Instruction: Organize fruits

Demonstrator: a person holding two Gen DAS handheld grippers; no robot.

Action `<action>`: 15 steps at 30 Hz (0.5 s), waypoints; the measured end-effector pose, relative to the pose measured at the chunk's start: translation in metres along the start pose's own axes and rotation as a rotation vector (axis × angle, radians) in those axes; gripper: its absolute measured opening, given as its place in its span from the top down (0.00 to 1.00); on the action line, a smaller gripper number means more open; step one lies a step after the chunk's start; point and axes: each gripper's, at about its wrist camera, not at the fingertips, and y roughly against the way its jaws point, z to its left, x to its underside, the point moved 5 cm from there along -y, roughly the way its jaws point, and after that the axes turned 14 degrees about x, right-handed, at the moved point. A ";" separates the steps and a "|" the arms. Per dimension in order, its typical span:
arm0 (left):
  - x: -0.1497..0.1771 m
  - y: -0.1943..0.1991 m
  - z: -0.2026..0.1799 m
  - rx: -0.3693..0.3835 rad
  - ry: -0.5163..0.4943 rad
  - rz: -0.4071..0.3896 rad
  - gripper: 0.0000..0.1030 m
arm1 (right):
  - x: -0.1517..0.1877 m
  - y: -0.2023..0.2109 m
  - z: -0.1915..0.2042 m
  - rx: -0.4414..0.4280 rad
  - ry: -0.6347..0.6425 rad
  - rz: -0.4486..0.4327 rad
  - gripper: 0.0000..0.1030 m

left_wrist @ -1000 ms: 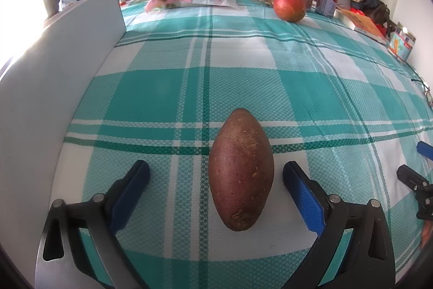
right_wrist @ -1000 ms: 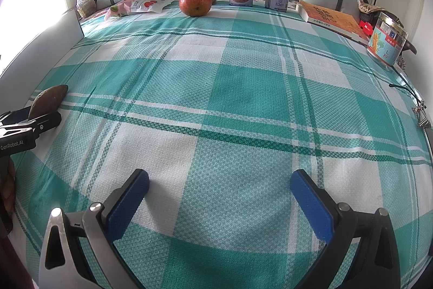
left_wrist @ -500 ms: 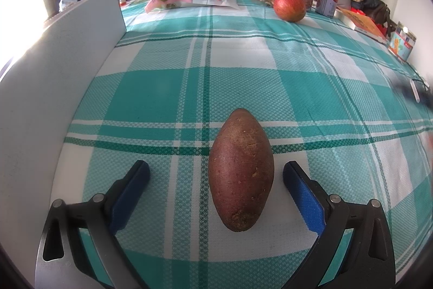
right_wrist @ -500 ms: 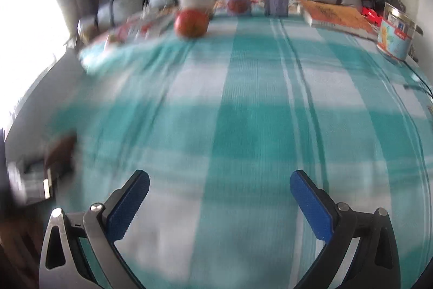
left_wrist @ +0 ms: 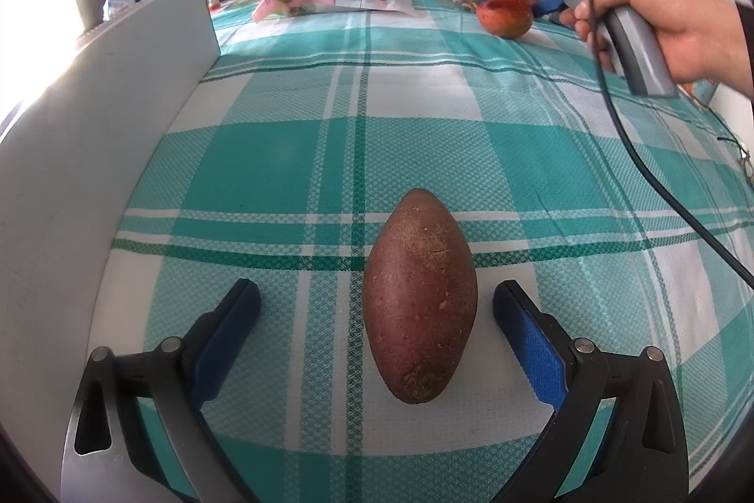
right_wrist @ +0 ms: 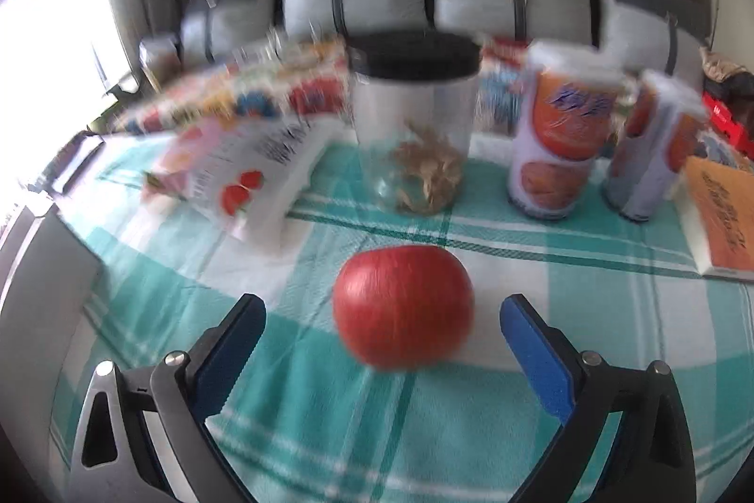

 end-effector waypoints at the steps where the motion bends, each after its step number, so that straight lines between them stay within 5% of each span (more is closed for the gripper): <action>1: 0.000 0.000 0.000 0.000 0.000 0.000 0.02 | 0.000 -0.005 -0.003 0.016 -0.001 0.038 0.32; 8: 0.000 0.000 -0.001 -0.001 0.000 0.000 0.02 | 0.048 0.042 -0.032 -0.111 -0.055 -0.009 0.33; 15: 0.000 0.000 -0.001 -0.001 0.000 0.000 0.02 | 0.185 0.146 -0.047 -0.203 -0.040 -0.072 0.33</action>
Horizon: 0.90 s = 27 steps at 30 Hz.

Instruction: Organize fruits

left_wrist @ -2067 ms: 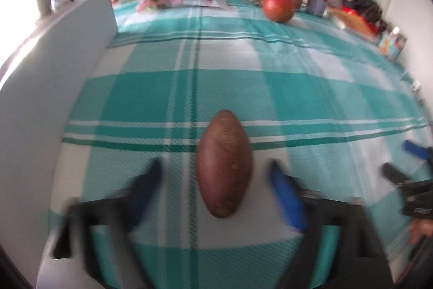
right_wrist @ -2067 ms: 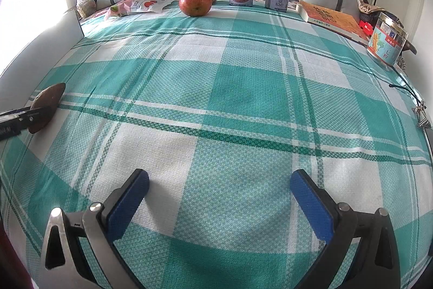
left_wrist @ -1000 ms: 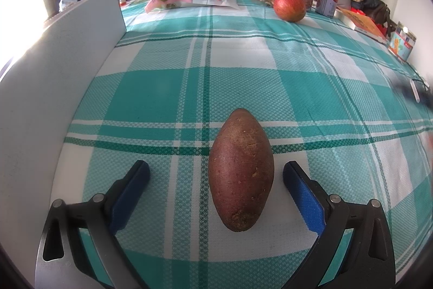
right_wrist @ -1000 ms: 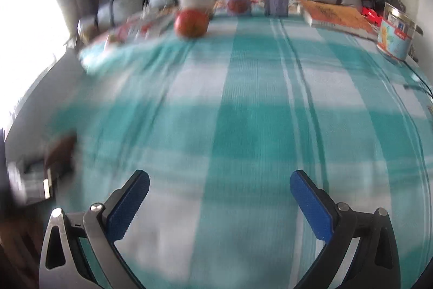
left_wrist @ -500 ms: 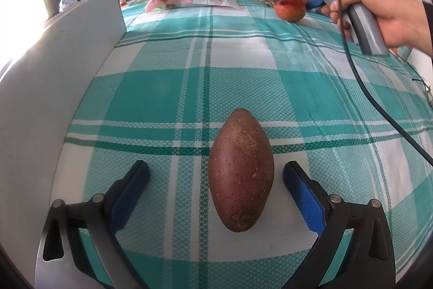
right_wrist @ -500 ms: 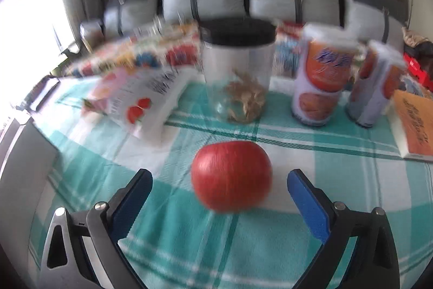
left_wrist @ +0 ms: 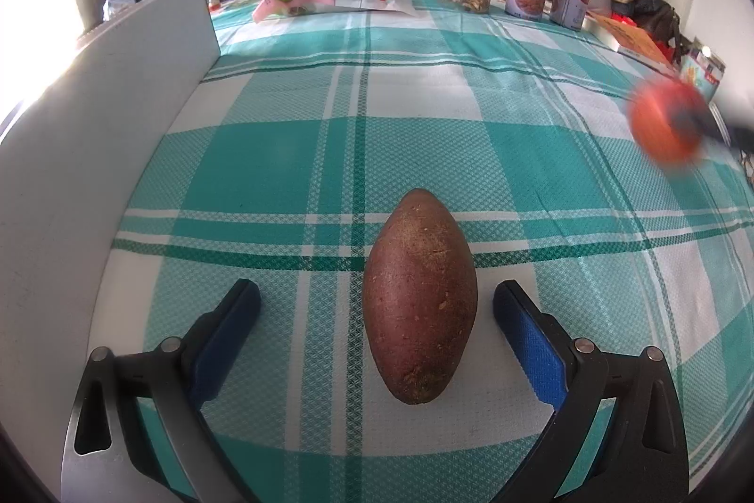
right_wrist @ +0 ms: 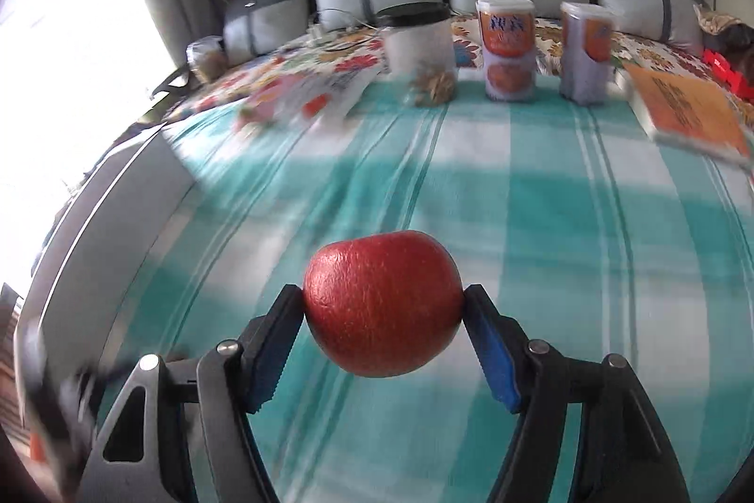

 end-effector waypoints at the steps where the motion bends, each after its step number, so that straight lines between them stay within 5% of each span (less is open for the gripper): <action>1: 0.000 0.000 0.000 0.000 0.000 0.000 0.02 | 0.020 0.009 -0.001 0.005 0.008 -0.003 0.33; 6: 0.000 0.000 0.000 0.000 0.000 0.000 0.02 | 0.088 0.033 -0.001 0.073 0.033 -0.042 0.32; 16: 0.000 0.000 0.000 0.002 0.001 0.000 0.02 | 0.096 0.032 -0.009 0.163 -0.007 0.003 0.32; 23: 0.001 0.004 0.003 0.074 -0.015 0.021 0.03 | 0.101 0.017 0.008 0.196 0.106 0.050 0.02; 27: 0.007 0.021 0.014 0.209 0.071 -0.001 0.04 | 0.104 0.016 0.010 0.204 0.125 0.055 0.00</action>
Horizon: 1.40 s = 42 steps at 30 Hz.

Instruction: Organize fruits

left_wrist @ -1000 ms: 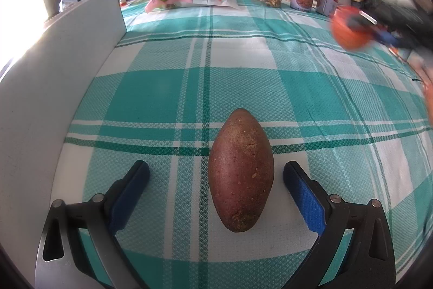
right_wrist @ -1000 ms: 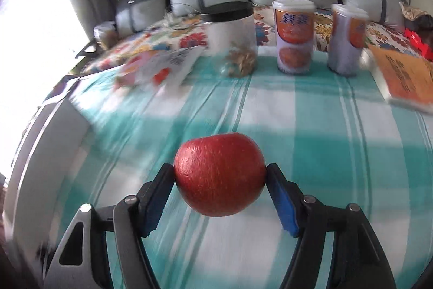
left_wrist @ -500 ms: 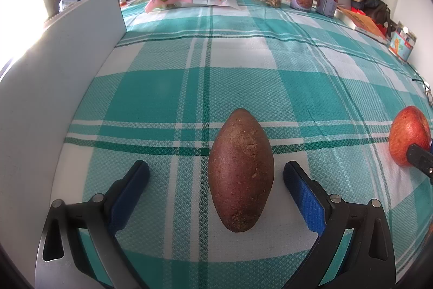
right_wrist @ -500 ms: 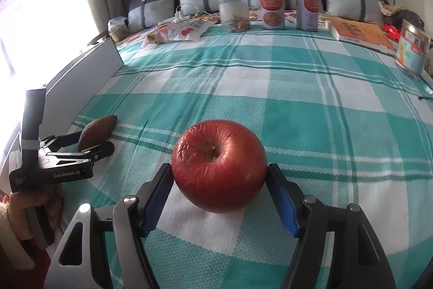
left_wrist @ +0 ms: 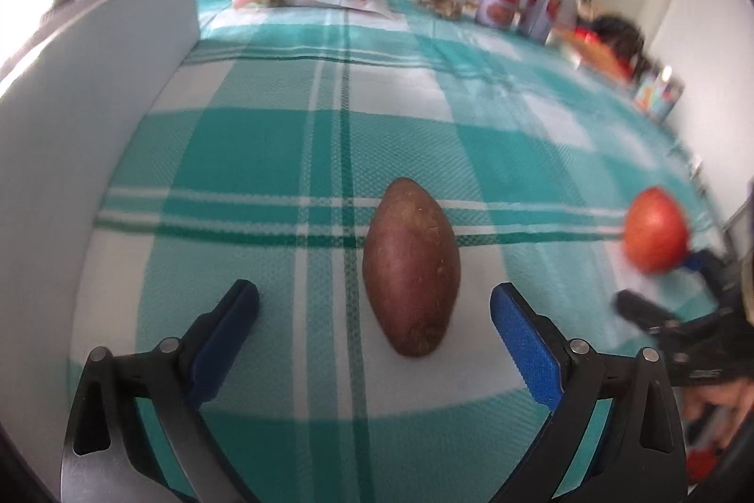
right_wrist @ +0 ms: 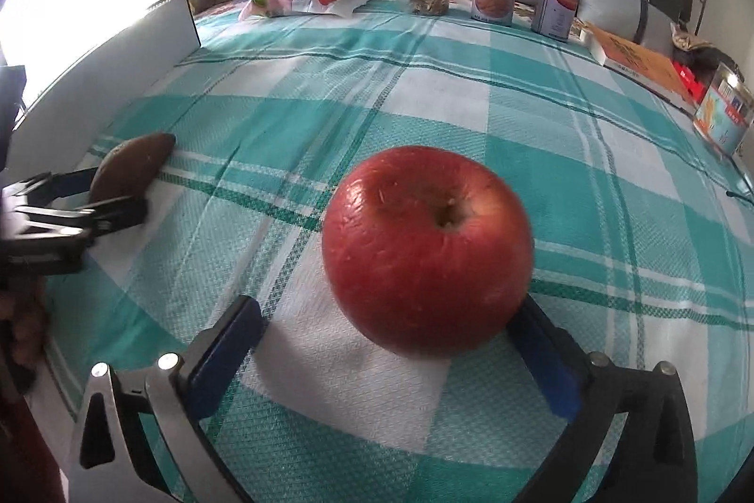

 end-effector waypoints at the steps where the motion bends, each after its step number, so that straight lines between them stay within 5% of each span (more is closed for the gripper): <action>1: -0.001 0.001 0.001 0.002 0.013 0.004 0.04 | 0.000 0.001 0.002 -0.003 -0.003 -0.002 0.00; 5: -0.007 -0.016 -0.008 -0.096 -0.069 0.093 0.07 | -0.002 0.009 -0.011 -0.024 -0.092 -0.020 0.00; 9: -0.012 -0.021 -0.012 -0.133 -0.098 0.106 0.45 | -0.018 0.019 -0.022 -0.034 -0.137 -0.007 0.01; 10: -0.013 -0.020 -0.014 -0.115 -0.095 0.103 0.58 | -0.023 0.018 -0.023 -0.033 -0.129 0.004 0.05; 12: -0.011 -0.017 -0.014 -0.107 -0.079 0.114 0.60 | -0.029 0.009 -0.022 -0.047 -0.109 0.072 0.32; 16: -0.006 0.027 -0.018 0.042 0.080 0.080 0.61 | -0.031 0.012 -0.020 -0.079 -0.141 0.115 0.33; 19: -0.014 0.094 -0.019 0.224 0.234 -0.008 0.61 | -0.040 0.038 0.002 -0.240 -0.185 0.100 0.33; 21: -0.025 0.139 -0.011 0.269 0.284 -0.077 0.61 | -0.061 0.067 0.034 -0.344 -0.147 0.064 0.33; 25: -0.052 0.223 0.041 0.164 0.346 -0.223 0.61 | -0.119 0.122 0.122 -0.506 -0.005 -0.032 0.33; 29: -0.055 0.272 0.129 -0.029 0.468 -0.291 0.61 | -0.172 0.150 0.219 -0.571 0.153 -0.107 0.33; 33: -0.034 0.270 0.226 -0.233 0.621 -0.226 0.61 | -0.204 0.139 0.309 -0.546 0.309 -0.091 0.33; 37: -0.010 0.240 0.287 -0.283 0.774 -0.108 0.60 | -0.211 0.105 0.376 -0.453 0.461 -0.019 0.32; 42: 0.004 0.220 0.312 -0.332 0.795 -0.020 0.59 | -0.198 0.052 0.407 -0.322 0.543 0.097 0.32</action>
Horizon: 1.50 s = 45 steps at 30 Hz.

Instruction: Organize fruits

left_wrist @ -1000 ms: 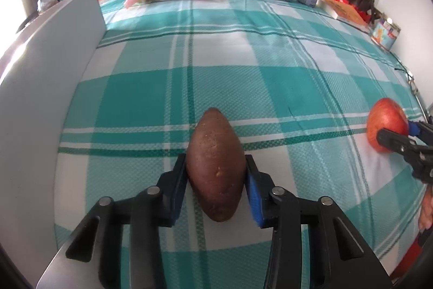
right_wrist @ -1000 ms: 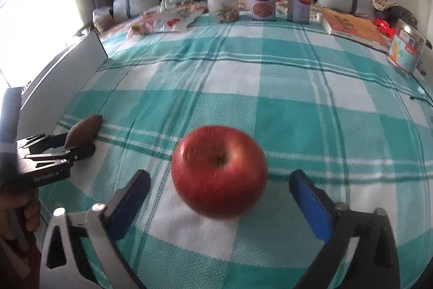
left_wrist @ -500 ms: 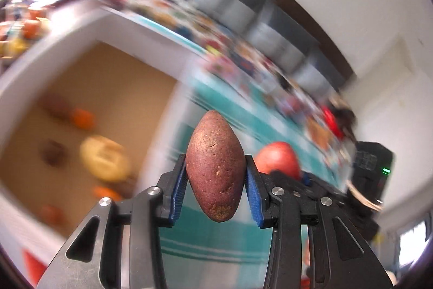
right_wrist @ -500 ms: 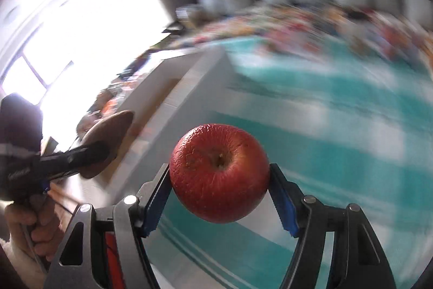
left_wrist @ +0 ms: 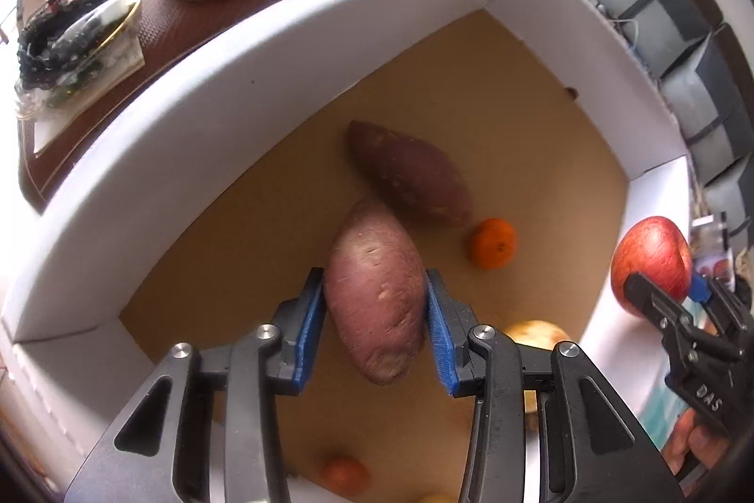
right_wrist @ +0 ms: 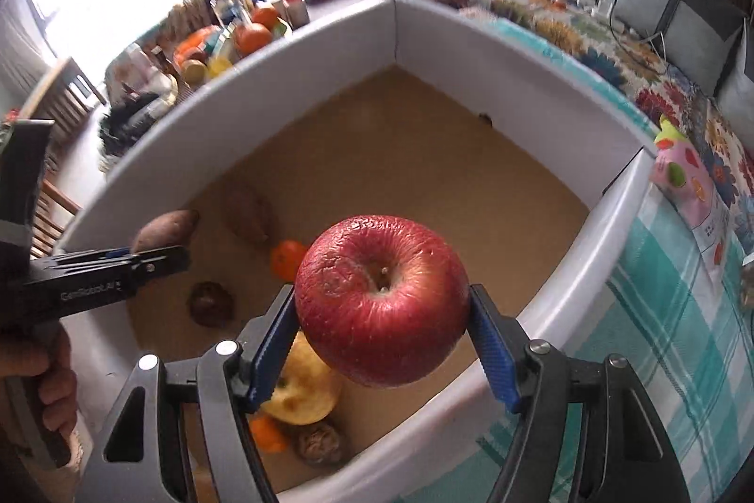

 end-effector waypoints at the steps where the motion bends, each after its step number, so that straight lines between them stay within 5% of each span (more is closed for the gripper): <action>1: -0.001 0.001 0.000 -0.010 -0.009 -0.016 0.54 | -0.002 -0.007 -0.003 0.016 -0.005 0.011 0.32; 4: 0.001 0.012 -0.010 -0.013 -0.056 -0.067 0.32 | -0.010 -0.003 -0.015 0.018 -0.073 -0.043 0.29; 7: 0.001 0.038 -0.026 -0.018 -0.149 -0.145 0.29 | -0.016 0.022 -0.029 0.003 -0.134 -0.092 0.09; 12: 0.025 0.106 -0.080 -0.117 -0.397 -0.358 0.11 | -0.006 0.084 -0.034 0.006 -0.154 -0.165 0.00; 15: 0.047 0.139 -0.096 -0.179 -0.424 -0.450 0.09 | 0.019 0.120 -0.028 -0.003 -0.155 -0.193 0.00; 20: 0.081 0.154 -0.091 -0.075 -0.346 -0.354 0.09 | 0.066 0.153 -0.004 -0.003 -0.145 -0.188 0.00; 25: 0.103 0.147 -0.080 -0.131 -0.312 -0.264 0.09 | 0.097 0.163 0.017 -0.023 -0.150 -0.139 0.00; 29: 0.105 0.153 -0.071 -0.188 -0.287 -0.270 0.09 | 0.094 0.161 0.029 0.010 -0.120 -0.128 0.00; 45: 0.099 0.154 -0.046 -0.190 -0.201 -0.280 0.09 | 0.074 0.161 0.054 0.035 -0.073 -0.112 0.00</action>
